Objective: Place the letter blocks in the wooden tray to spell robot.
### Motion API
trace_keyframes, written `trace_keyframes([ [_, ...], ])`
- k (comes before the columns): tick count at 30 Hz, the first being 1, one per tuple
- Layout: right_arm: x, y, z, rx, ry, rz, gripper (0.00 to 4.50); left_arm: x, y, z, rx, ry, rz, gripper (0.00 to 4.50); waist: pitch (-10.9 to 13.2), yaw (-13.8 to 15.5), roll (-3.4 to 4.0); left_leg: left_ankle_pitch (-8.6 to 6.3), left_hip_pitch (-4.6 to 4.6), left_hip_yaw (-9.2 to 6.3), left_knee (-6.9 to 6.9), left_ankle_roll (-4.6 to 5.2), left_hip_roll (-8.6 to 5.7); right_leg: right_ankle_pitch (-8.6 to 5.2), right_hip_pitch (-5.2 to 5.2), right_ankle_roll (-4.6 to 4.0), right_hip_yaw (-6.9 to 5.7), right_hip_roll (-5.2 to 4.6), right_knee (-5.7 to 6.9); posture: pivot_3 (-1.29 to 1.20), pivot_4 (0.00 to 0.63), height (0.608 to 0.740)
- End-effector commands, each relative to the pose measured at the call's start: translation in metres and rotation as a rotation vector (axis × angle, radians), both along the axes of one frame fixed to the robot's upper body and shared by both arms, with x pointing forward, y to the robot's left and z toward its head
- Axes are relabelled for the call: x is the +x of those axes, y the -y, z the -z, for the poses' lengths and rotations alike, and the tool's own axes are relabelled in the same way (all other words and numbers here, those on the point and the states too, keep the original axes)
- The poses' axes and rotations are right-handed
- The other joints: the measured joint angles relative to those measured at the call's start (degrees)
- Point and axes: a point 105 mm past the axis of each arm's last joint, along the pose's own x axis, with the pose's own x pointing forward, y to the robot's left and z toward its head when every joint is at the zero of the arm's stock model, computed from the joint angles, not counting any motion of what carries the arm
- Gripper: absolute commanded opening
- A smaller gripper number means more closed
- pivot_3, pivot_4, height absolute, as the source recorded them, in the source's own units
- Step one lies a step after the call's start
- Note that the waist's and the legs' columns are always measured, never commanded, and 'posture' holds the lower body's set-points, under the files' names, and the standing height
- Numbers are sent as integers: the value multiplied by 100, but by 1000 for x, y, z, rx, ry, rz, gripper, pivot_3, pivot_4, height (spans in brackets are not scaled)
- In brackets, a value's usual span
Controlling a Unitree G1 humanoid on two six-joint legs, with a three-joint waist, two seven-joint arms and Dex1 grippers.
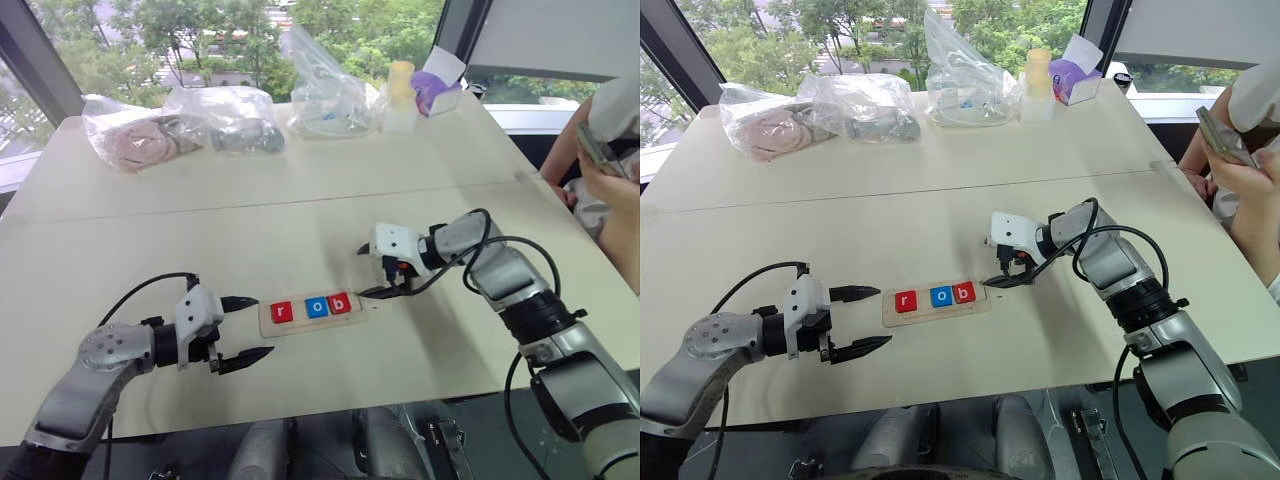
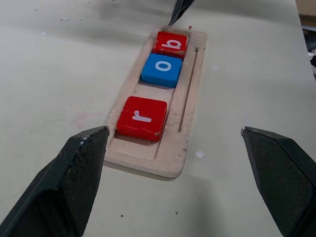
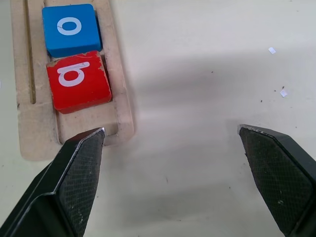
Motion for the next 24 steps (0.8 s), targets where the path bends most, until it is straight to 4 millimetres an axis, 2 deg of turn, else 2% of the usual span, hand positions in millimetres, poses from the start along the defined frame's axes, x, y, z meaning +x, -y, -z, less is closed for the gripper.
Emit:
trace_keyframes([
  [1, -4, -11, -7, 28, 37, -39, 4450, 0, 1, -7, -9, 31, 10, 4500, 0, 3, 0, 0, 0, 0, 0, 0, 0, 0, 0, 0, 0, 0, 0, 0, 150, 740],
  [7, -11, -21, 1, 34, 32, -65, 4450, 0, 1, -8, -7, 31, 5, 4500, 0, 5, 0, 0, 0, 0, 0, 0, 0, 0, 1, 0, 0, 0, 0, 0, 150, 740],
  [18, -16, -52, 3, 96, 35, -99, 4450, -1, 2, -9, -9, 31, 0, 4500, 0, 0, 0, 0, 0, -1, 0, 0, 0, 1, -1, 2, 0, 3, 2, 0, 150, 740],
  [24, -15, -56, 2, 105, 41, -101, 4450, -1, 3, -10, -13, 32, -4, 4500, 0, 10, 0, 0, 0, 0, 0, 0, -1, 2, -1, 4, 0, 3, 2, 0, 150, 740],
])
